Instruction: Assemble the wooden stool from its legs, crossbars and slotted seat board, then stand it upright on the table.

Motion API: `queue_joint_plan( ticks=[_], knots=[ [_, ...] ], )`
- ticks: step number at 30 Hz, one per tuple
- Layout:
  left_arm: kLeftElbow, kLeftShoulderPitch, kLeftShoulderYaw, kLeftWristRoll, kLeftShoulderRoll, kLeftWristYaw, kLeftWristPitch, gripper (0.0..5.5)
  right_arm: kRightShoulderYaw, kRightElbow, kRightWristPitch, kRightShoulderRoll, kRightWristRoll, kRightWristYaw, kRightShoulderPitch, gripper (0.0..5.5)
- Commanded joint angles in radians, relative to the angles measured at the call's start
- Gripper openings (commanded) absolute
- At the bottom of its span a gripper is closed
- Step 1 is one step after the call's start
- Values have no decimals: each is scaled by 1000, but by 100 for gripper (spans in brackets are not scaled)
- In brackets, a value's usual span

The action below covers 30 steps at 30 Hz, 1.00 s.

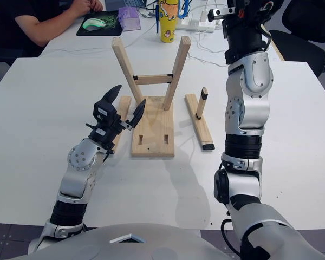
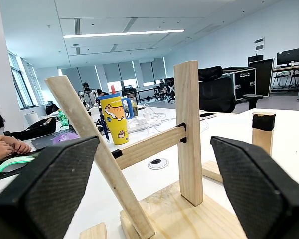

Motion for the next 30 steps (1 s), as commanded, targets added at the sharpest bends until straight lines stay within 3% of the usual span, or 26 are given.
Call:
queue_joint_plan(
  ticks=[1,7,12,14,24,27,30],
  knots=[
    [1,3,-5,2,2,-5,-2,415,23,-17,-9,-6,-24,8,-9,2],
    [-7,8,-4,0,4,-7,2,415,48,29,49,9,-38,-2,35,2],
    [0,4,7,-8,-1,0,5,415,165,382,417,-15,-124,23,340,2],
    [7,1,20,-20,-1,-1,4,415,169,395,445,-9,-123,28,399,2],
    [27,-30,34,-24,-8,2,-3,415,113,286,232,2,-95,25,232,2],
    [23,-18,28,-19,-11,2,-3,415,58,135,26,-8,-73,42,222,2],
    [16,-6,26,-19,-14,5,2,415,7,14,11,-65,-87,12,175,2]
  ],
)
